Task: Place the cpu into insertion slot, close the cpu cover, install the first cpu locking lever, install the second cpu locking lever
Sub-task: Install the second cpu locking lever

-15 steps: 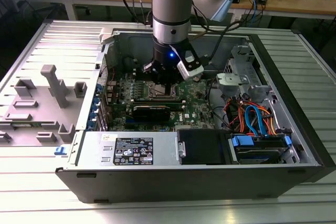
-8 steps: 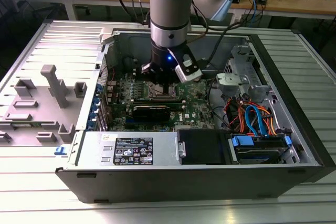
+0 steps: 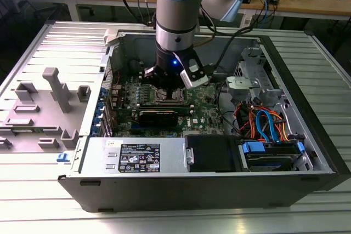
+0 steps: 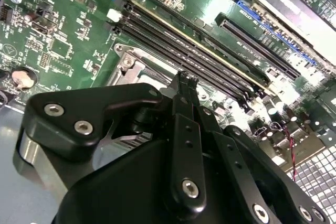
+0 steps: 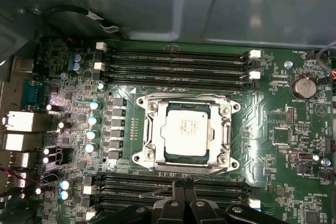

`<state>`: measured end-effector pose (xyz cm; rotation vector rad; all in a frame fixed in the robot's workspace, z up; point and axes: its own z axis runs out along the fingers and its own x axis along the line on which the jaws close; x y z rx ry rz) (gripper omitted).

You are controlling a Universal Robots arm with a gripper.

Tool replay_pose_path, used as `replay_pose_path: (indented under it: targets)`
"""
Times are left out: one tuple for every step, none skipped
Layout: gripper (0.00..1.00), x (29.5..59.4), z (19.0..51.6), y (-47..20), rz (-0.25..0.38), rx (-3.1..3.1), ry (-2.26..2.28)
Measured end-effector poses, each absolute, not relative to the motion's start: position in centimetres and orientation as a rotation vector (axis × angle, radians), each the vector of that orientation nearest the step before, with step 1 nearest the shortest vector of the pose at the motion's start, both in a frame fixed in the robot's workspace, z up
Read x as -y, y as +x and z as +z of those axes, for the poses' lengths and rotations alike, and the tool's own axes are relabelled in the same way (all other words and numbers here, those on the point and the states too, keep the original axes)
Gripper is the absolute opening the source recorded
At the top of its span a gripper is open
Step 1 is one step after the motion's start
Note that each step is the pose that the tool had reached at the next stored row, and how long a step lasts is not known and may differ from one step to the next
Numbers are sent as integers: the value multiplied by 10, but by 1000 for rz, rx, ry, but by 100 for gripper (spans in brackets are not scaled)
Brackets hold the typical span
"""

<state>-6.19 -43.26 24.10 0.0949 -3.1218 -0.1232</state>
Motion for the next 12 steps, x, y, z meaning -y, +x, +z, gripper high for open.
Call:
replay_pose_path:
  targets:
    - [11, 433, 241, -62, -123, 3122, 95]
    - [11, 433, 241, -62, -123, 3122, 95]
    - [11, 433, 241, -62, -123, 3122, 95]
    - [11, 433, 241, -62, -123, 3122, 95]
    - [11, 433, 241, -62, -123, 3122, 95]
    - [11, 433, 241, -62, -123, 3122, 95]
    - [11, 433, 241, -62, -123, 3122, 95]
    - [11, 433, 241, -62, -123, 3122, 95]
    - [11, 433, 241, -62, -123, 3122, 95]
    - [11, 433, 241, -63, -123, 3122, 95]
    - [11, 433, 241, -65, -126, 3122, 95]
    - [11, 434, 241, -66, -135, 3121, 95]
